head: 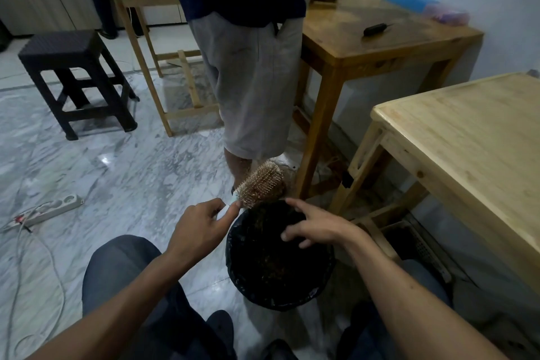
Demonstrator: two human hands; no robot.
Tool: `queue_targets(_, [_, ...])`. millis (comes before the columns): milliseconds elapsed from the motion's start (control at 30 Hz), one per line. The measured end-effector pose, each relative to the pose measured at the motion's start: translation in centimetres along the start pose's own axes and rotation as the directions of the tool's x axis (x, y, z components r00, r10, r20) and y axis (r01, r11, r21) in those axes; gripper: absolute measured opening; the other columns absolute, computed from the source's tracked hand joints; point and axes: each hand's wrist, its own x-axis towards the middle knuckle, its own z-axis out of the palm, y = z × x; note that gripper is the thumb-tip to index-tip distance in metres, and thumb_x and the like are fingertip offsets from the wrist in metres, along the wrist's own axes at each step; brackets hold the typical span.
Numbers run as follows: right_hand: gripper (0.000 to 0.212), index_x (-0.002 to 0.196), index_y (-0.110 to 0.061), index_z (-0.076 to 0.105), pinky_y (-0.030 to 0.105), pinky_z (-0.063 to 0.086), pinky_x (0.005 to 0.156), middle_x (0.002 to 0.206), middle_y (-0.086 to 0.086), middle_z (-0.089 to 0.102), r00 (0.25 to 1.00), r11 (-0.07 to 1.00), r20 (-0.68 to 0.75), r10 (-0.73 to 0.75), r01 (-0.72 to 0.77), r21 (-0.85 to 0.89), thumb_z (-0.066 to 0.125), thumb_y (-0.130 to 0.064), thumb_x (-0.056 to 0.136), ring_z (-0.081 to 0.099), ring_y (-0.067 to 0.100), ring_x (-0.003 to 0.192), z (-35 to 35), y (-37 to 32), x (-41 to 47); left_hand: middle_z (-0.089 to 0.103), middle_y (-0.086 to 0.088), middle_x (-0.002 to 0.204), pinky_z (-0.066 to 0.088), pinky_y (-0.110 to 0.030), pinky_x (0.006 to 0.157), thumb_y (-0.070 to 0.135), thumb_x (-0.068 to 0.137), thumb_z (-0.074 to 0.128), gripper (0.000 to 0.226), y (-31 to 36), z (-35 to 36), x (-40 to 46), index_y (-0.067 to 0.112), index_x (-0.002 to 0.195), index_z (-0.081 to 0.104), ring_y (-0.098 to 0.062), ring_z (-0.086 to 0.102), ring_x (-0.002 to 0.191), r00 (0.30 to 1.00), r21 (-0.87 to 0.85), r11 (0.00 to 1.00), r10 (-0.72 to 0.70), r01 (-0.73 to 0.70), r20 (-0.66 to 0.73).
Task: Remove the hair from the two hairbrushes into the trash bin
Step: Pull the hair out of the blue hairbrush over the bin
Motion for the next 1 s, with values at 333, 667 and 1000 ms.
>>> queue_targets(333, [0.008, 0.097, -0.007, 0.077, 0.015, 0.050, 0.053, 0.079, 0.006, 0.072, 0.963, 0.857, -0.231, -0.141, 0.235, 0.458, 0.072, -0.013, 0.095, 0.060, 0.005, 0.059, 2.3, 0.1, 0.7, 0.046, 0.014, 0.045, 0.027, -0.031, 0.048, 0.059, 0.092, 0.055, 0.056, 1.8, -0.3, -0.1, 0.027, 0.051, 0.035, -0.011, 0.040, 0.042, 1.000, 0.017, 1.000, 0.015, -0.015, 0.000])
queue_targets(667, [0.010, 0.086, -0.012, 0.080, 0.021, 0.055, 0.060, 0.075, 0.005, 0.074, 0.949, 0.931, -0.313, 0.047, 0.073, 0.359, 0.075, -0.014, 0.094, 0.064, 0.008, 0.062, 2.1, 1.4, 0.8, 0.053, 0.005, 0.047, 0.035, -0.028, 0.046, 0.068, 0.090, 0.048, 0.049, 2.0, 0.6, -0.8, 0.027, 0.066, 0.062, -0.009, 0.053, 0.047, 0.992, 0.023, 0.999, -0.039, 0.042, -0.119])
queue_targets(1000, [0.018, 0.079, 0.003, 0.079, 0.029, 0.058, 0.060, 0.063, 0.010, 0.072, 0.886, 0.891, -0.326, 0.331, -0.178, 0.418, 0.067, -0.001, 0.092, 0.063, 0.018, 0.055, 1.1, 1.9, 1.6, 0.059, 0.002, 0.052, 0.043, -0.030, 0.048, 0.066, 0.093, 0.047, 0.050, 1.4, 1.0, -1.1, 0.022, 0.078, 0.065, -0.010, 0.056, 0.051, 0.968, 0.107, 0.982, -0.131, 0.156, -0.216])
